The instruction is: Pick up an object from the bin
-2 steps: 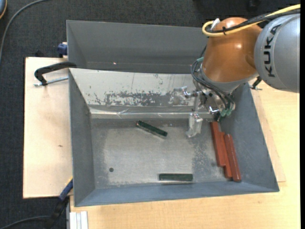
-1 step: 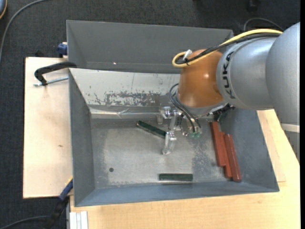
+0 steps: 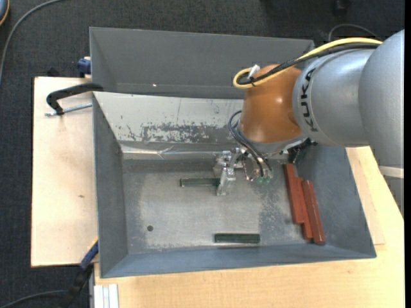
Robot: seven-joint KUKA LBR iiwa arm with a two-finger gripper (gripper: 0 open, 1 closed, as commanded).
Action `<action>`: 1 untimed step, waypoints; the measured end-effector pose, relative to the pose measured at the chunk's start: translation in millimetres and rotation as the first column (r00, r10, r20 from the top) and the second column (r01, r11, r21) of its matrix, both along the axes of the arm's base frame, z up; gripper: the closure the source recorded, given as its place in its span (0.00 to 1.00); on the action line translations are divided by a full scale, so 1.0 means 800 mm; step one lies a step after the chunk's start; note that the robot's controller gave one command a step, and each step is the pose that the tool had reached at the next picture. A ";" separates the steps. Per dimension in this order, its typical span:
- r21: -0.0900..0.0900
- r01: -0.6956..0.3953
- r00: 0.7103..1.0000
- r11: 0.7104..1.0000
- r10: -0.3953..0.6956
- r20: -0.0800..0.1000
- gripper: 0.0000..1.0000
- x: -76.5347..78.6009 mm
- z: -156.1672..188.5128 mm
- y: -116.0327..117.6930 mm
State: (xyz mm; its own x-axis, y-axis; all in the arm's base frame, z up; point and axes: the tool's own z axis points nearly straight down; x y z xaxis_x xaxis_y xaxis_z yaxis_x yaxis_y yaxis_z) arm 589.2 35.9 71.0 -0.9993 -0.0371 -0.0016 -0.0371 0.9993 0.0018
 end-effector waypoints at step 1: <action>0.000 0.049 0.999 0.999 -0.049 0.006 1.00 0.015 0.191 -0.019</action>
Offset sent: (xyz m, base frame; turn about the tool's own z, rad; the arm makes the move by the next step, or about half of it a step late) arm 0.0106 -0.0162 0.1506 0.0492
